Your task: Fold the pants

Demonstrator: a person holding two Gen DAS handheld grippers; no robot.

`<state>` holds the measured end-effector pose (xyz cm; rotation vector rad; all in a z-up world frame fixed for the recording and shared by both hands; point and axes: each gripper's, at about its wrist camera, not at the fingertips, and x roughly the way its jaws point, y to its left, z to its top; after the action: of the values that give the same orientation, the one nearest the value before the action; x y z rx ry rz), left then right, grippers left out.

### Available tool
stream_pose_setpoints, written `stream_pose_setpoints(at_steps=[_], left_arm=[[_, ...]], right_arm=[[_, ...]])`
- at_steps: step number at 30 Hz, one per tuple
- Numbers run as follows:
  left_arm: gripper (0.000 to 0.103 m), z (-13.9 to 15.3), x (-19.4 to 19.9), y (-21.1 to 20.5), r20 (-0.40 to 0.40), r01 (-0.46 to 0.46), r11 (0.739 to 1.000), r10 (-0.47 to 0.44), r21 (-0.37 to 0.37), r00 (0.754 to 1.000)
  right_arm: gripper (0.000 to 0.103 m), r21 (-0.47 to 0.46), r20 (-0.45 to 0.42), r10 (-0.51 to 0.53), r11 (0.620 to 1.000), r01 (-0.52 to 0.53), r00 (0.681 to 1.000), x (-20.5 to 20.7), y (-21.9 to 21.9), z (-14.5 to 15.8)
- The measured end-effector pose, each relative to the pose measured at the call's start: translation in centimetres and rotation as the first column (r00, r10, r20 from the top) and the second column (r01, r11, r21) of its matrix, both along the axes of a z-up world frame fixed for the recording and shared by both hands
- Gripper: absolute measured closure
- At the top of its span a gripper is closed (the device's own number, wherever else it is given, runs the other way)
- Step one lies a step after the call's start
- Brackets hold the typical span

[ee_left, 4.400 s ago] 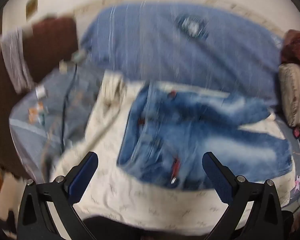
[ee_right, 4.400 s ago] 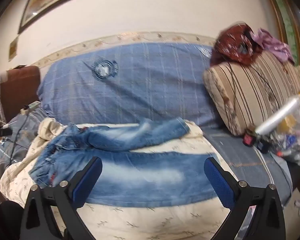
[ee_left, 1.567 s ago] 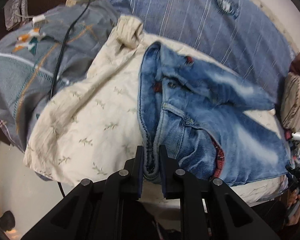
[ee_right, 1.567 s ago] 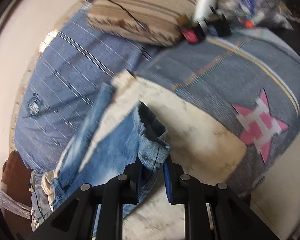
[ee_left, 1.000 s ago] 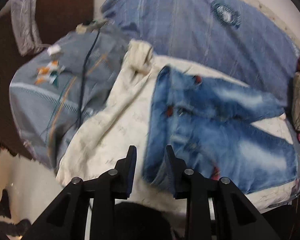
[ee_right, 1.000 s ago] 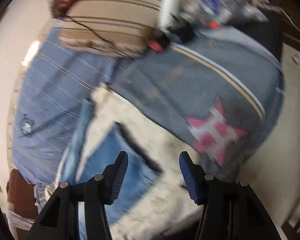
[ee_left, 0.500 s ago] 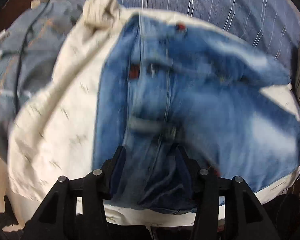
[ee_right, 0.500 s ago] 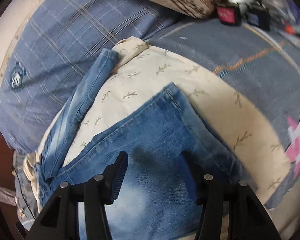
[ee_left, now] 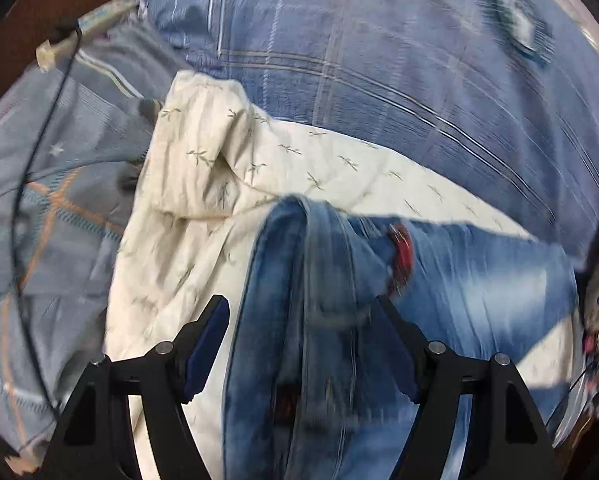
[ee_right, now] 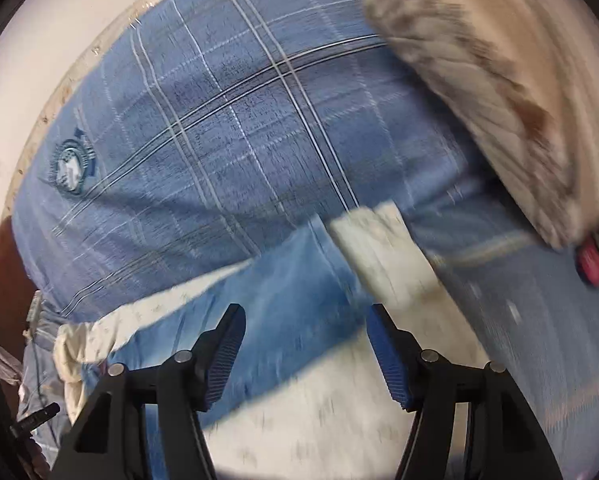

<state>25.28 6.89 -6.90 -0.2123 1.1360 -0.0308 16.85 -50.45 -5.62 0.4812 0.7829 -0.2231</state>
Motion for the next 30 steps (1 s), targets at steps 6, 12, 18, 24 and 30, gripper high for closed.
stream_pose_setpoints(at_steps=[6,12,18,24,30], left_arm=[[0.03,-1.1,4.0,-0.6,0.004,-0.012,0.999,0.012,-0.031,1.0],[0.066,-4.0,6.9,-2.7,-0.078,0.021,0.998,-0.026,-0.064,0.997],[0.089,-5.6,8.8,-2.6,-0.09,-0.004,0.999,-0.001,-0.054,0.996],[0.091,0.1,4.9,-1.8,0.08,0.017,0.997,-0.011,-0.077,0.997],[0.092,5.6,-0.9,-0.5,0.203,0.063,0.984,-0.029,-0.164,0.979]], right_arm=[[0.036,-0.066,-0.085,0.025,0.997,-0.031,0.996,8.4,-2.1,-2.7],[0.036,-0.087,-0.185,0.068,0.993,-0.086,0.98,13.6,-2.2,-6.2],[0.079,-0.18,-0.264,0.039,0.98,-0.088,0.964,15.2,-1.0,-8.8],[0.098,-0.115,-0.03,0.016,0.993,-0.02,0.999,8.6,-1.5,-3.4],[0.1,-0.019,0.15,-0.08,0.996,0.084,0.985,-0.4,-4.5,1.9]])
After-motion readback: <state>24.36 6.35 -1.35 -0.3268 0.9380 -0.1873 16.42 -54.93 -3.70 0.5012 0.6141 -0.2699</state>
